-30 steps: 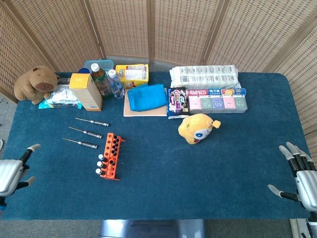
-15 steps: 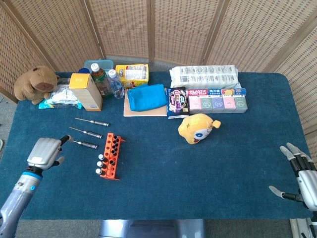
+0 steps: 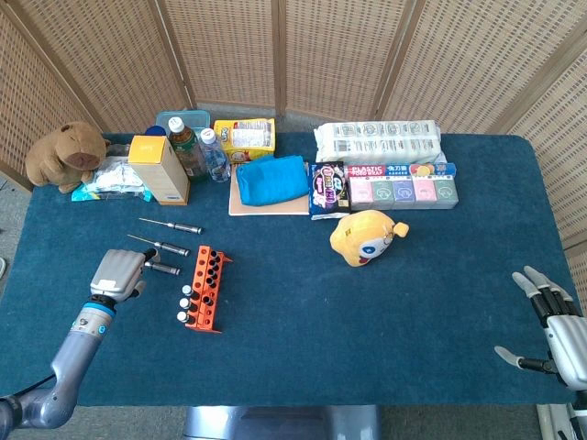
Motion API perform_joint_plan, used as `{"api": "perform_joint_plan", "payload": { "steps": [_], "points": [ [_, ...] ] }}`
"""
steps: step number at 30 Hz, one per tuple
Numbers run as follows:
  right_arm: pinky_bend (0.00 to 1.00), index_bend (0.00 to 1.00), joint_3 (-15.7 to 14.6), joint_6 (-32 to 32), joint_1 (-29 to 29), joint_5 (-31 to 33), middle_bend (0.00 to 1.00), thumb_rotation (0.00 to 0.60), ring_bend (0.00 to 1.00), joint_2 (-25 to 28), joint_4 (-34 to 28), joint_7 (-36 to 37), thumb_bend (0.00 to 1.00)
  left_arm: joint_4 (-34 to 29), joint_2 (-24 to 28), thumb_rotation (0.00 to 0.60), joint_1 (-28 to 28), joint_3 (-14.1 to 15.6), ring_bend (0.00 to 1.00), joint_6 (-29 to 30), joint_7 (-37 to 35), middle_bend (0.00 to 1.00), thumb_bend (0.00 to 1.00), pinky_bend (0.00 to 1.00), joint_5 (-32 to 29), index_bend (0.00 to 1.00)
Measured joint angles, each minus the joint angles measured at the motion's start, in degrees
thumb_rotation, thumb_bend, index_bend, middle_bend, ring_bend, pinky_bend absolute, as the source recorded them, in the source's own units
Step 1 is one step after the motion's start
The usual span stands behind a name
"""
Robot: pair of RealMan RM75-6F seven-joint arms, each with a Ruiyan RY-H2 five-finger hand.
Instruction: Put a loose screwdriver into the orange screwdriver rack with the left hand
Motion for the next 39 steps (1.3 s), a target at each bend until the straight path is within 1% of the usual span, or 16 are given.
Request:
{"api": "perform_joint_plan", "payload": {
  "steps": [12,19,31,39],
  "points": [
    [0.00,0.02,-0.4,-0.1,0.1,-0.7,0.00,0.553,0.00,0.5,-0.1,1.3,0.00,2.0,-3.5,0.600,-2.5,0.5,1.00,0.6,6.2,1.00,0.34,1.00,-4.0,0.37],
    [0.00,0.02,-0.6,-0.6,0.3,-0.8,0.00,0.554,0.00,0.8,0.0,1.9,0.00,3.5,-5.7,0.600,-3.5,1.0,1.00,0.6,7.4,1.00,0.34,1.00,-5.9,0.37],
    [0.00,0.02,-0.5,-0.8,0.4,-0.4,0.00,0.553,0.00,1.2,0.1,3.1,0.00,4.4,-7.7,0.600,-5.7,1.2,1.00,0.8,11.1,1.00,0.34,1.00,-8.3,0.37],
    [0.00,0.02,-0.6,-0.9,0.5,-0.6,0.00,0.549,0.00,1.6,0.3,4.3,0.00,5.8,-9.8,0.600,-6.6,1.7,1.00,1.5,13.0,1.00,0.34,1.00,-9.7,0.39]
  ]
}}
